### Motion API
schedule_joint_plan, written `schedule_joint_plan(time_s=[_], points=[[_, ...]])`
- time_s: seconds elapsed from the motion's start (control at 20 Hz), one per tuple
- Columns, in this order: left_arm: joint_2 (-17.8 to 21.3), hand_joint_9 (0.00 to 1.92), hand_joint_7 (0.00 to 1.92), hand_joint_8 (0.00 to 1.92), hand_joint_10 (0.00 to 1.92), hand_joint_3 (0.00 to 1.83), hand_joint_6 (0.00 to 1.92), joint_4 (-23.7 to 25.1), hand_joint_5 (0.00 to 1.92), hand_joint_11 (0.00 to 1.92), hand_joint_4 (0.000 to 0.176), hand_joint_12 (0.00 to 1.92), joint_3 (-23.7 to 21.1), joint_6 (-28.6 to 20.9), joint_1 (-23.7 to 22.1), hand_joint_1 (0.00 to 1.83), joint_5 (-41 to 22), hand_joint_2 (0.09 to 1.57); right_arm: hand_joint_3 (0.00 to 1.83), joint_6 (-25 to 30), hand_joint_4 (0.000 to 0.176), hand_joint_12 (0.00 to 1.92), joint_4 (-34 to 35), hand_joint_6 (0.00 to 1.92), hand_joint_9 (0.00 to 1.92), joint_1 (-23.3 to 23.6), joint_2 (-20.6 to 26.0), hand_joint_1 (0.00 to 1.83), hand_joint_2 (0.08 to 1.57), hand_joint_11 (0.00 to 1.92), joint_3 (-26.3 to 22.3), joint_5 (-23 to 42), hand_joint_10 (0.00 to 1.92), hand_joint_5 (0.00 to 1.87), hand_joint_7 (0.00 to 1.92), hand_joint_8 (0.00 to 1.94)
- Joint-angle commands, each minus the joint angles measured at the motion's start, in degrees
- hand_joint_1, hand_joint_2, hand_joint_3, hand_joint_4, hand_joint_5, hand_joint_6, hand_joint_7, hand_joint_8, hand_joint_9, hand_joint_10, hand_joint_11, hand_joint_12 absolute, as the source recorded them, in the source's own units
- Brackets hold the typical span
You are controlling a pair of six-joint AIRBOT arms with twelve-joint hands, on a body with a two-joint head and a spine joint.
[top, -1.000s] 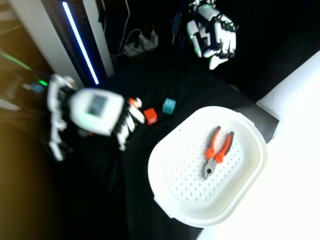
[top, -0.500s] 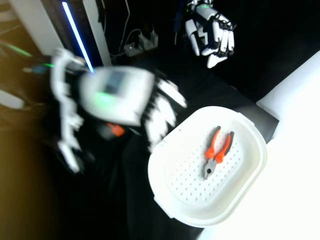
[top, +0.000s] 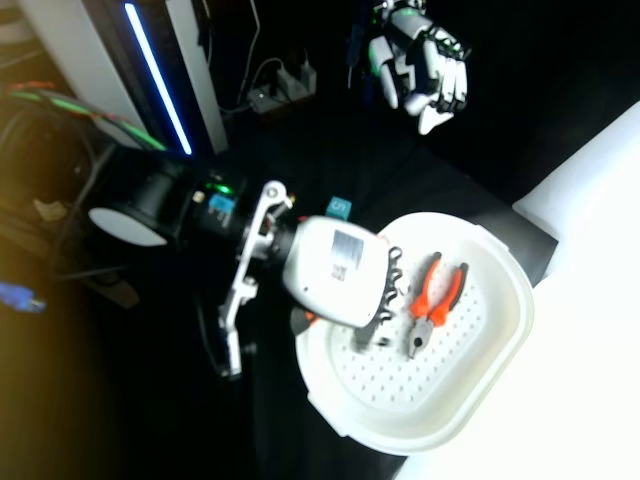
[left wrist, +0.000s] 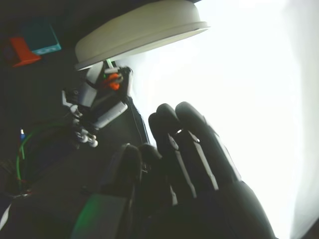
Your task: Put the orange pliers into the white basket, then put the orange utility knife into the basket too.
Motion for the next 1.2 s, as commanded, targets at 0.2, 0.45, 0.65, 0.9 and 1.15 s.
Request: schedule_joint_plan(time_s=[0.2, 0.45, 0.65, 0.9, 1.15], points=[[-0.14, 0.81, 0.82, 1.14, 0.89, 0.00, 1.62, 1.37, 0.45, 0.61, 0.000, 1.51, 0.30, -0.69, -1.05, 1.09, -7.25, 1.34, 0.00, -0.28, 0.092, 0.00, 0.01, 0.00, 0.00, 1.19, 0.26, 0.45, 1.21, 0.00, -1.03, 7.07, 0.00, 0.00, 0.00, 0.00], [0.67, 0.49, 0.58, 0.75, 0.88, 0.00, 0.20, 1.17, 0.50, 0.05, 0.000, 1.55, -0.25, -0.65, -1.02, 0.85, -7.33, 1.33, 0.00, -0.27, 0.059, 0.00, 0.09, 0.00, 0.00, 1.19, 11.55, 0.46, 1.20, 0.00, -12.37, 17.36, 0.00, 0.00, 0.00, 0.00], [2.31, 0.52, 0.67, 0.42, 0.76, 0.00, 0.04, 0.61, 0.54, 0.00, 0.000, 1.52, -1.43, -0.57, 0.06, 0.86, -9.24, 1.32, 0.00, -0.27, 0.111, 0.02, -0.18, 0.00, 0.00, -1.75, 22.20, 0.26, 1.19, 0.04, -24.81, 30.89, 0.00, 0.00, 0.00, 0.00], [5.11, 0.17, 0.16, 0.00, 0.02, 0.00, 0.00, -0.42, 0.15, 0.00, 0.059, 0.61, -3.62, 1.10, 2.49, 0.51, -13.74, 1.27, 0.00, -0.24, 0.105, 0.00, -0.06, 0.00, 0.00, -11.26, 32.53, 0.18, 1.18, 0.00, -34.71, 48.24, 0.00, 0.00, 0.00, 0.00], [6.84, 0.00, 0.00, 0.00, 0.00, 0.00, 0.00, -1.67, 0.00, 0.00, 0.167, 0.00, -5.06, 2.72, 4.22, 0.13, -15.74, 1.04, 0.00, -0.24, 0.157, 0.00, 1.56, 0.00, 0.00, -17.33, 37.63, 0.10, 1.16, 0.00, -39.05, 57.39, 0.00, 0.00, 0.00, 0.00]])
